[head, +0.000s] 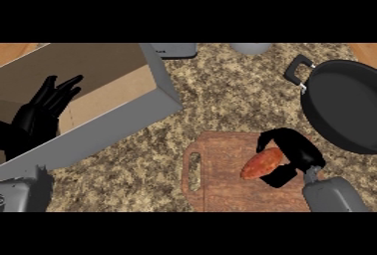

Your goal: Pick the sweet potato from the cutting board and place it in the pot

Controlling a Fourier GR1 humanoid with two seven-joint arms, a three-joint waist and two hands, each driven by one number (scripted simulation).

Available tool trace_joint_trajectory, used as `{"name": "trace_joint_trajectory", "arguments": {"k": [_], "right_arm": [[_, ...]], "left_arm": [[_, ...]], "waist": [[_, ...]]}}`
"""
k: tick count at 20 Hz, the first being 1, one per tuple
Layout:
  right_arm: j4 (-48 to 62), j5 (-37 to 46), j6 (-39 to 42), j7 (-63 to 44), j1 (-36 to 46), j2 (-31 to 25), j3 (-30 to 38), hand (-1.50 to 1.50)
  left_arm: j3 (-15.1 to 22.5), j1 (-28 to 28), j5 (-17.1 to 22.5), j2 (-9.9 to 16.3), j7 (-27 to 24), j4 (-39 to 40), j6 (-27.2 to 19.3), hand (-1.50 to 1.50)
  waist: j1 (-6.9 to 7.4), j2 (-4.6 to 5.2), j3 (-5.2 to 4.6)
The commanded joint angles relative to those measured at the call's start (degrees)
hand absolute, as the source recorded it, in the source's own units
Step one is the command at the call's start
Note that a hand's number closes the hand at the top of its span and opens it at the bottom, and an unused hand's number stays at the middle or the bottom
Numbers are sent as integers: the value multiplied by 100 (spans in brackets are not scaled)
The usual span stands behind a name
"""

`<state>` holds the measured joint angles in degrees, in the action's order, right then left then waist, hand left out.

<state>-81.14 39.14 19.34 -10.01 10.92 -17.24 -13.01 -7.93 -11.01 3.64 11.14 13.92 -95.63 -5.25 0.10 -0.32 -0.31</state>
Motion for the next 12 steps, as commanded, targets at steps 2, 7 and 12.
{"name": "trace_joint_trajectory", "arguments": {"k": [2, 7, 12], "right_arm": [[193, 278, -64, 220, -114, 199, -125, 150], [-1290, 451, 592, 2390, -1180, -1231, -1408, 150], [-2437, 902, 88, 4004, -2048, -2625, -2021, 150]], "left_arm": [[-285, -426, 85, 88, -68, 523, -6, 0], [-198, 17, -60, 51, -52, 252, -50, 0], [-303, 183, -75, -17, -27, 158, -187, 0]], "waist": [[-18, 35, 31], [-263, -68, 25], [-431, -125, 40]]}}
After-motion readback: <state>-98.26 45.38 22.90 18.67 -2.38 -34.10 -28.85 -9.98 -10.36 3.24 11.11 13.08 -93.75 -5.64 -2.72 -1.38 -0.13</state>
